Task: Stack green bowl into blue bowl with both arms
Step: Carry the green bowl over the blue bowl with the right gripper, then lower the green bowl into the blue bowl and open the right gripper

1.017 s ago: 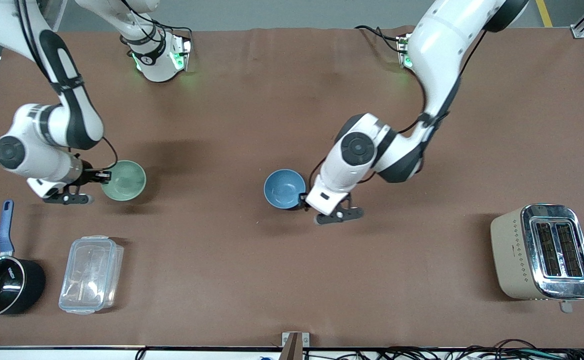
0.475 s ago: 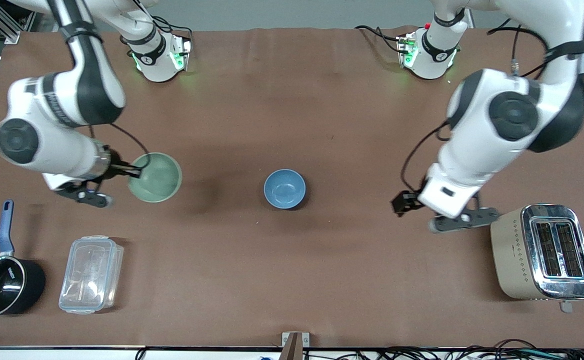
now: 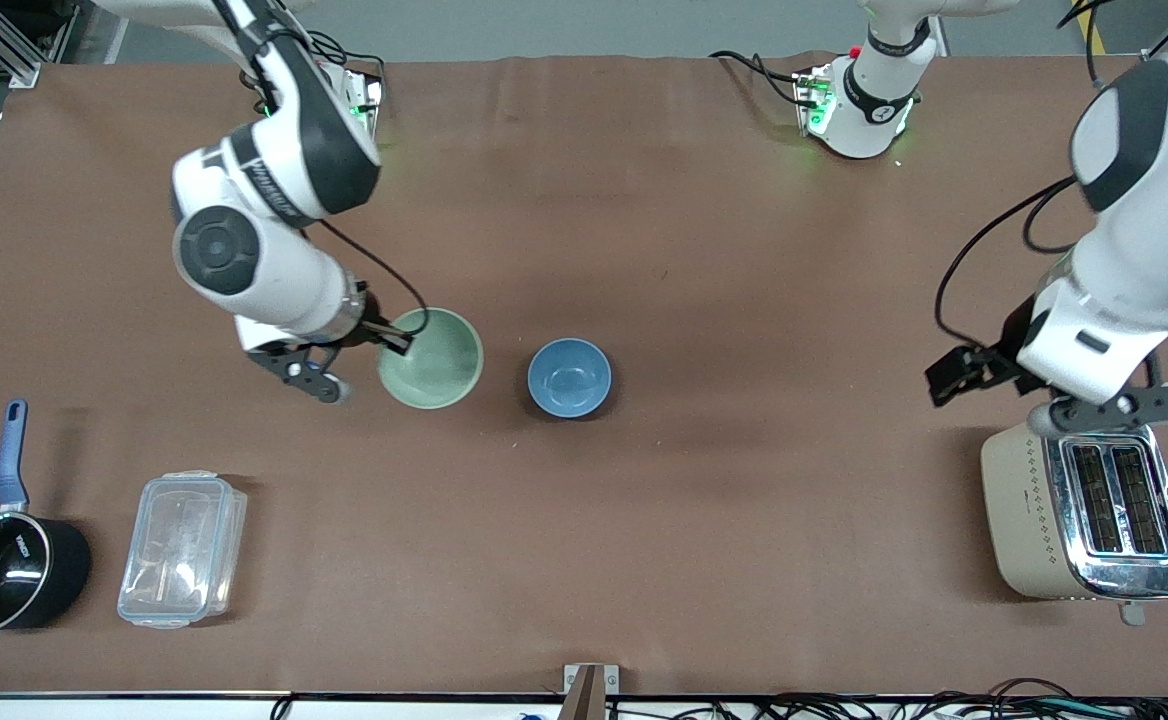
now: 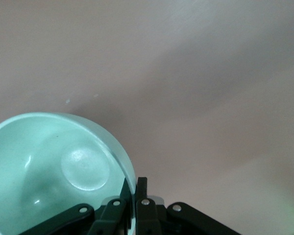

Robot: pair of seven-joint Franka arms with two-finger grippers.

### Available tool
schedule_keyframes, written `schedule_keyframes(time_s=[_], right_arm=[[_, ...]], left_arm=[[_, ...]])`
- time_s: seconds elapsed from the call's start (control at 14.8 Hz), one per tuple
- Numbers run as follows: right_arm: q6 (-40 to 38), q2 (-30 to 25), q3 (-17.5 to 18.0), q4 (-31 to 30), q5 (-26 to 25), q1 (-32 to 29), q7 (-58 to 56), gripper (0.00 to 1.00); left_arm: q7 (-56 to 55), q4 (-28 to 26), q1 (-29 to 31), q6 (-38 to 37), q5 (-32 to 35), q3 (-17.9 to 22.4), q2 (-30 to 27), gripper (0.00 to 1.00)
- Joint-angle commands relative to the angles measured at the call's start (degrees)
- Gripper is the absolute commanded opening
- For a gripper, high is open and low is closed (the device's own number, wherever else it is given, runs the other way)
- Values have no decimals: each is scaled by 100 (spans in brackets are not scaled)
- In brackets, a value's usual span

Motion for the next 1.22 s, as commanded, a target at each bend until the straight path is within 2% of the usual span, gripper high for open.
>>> schedule_keyframes(time_s=[0.0,0.34,0.54,0.75,1.15], right_arm=[[487,415,203,159,6,303,693,0],[1394,978,194,150,-302,999,1765,0],[1737,1163,203,54,-311,1228,1899,1],[2238,1260,203,-183,-302,1430,1899,2],[2353,1269,194,-386,-319,1439,1882,3]], left_arm=[[488,-195,185,-593,5,-46,-542,100],[858,-1143,185,-709,-354,243,-1456,100],[1052,-1750,185,-665,-417,314,-1975,100],[1096,-1786,185,-718,-408,288,-2002,100],[1131,-1707,168,-692,-338,244,-1941,100]])
